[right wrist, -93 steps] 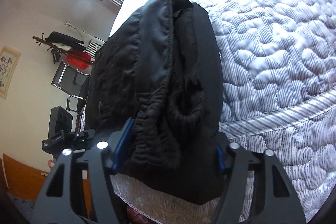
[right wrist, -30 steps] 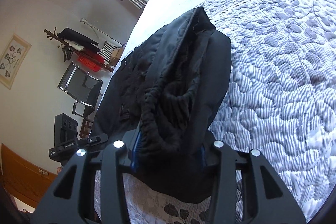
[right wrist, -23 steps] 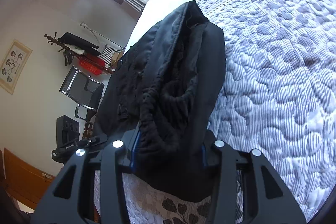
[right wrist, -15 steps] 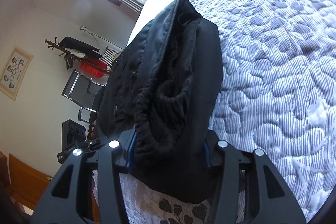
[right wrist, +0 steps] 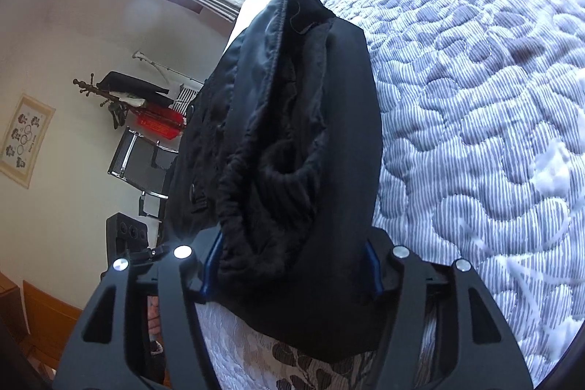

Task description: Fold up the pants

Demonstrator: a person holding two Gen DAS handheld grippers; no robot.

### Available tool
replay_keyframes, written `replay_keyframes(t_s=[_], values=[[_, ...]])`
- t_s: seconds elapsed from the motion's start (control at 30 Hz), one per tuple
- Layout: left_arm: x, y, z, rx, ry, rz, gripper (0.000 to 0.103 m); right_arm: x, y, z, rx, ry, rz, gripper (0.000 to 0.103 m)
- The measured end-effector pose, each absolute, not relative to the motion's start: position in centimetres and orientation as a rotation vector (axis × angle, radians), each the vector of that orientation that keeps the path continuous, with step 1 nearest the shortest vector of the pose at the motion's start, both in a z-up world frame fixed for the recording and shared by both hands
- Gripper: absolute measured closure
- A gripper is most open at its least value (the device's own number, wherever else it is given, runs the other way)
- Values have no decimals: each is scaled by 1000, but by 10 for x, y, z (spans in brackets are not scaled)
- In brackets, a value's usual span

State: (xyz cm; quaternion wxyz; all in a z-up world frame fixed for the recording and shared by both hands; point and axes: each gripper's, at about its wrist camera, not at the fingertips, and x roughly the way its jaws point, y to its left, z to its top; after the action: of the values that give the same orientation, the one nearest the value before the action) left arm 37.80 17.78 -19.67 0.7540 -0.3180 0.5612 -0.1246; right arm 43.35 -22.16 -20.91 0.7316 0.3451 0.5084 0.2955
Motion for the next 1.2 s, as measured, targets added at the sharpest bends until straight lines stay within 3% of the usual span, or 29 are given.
replay_keyframes(t_s=[0.33, 0.43, 0.63, 1.2], values=[[310, 196, -166, -649, 1155, -59, 9, 366, -248, -165, 566, 1085, 430, 11], [289, 186, -151, -532, 1152, 56, 4, 336, -240, -142, 382, 1066, 305, 11], [261, 156, -127, -390, 1131, 112, 4, 298, -213, -109, 132, 1017, 180, 8], [221, 108, -42, -185, 978, 108, 4, 257, -169, -40, 30, 952, 139, 6]])
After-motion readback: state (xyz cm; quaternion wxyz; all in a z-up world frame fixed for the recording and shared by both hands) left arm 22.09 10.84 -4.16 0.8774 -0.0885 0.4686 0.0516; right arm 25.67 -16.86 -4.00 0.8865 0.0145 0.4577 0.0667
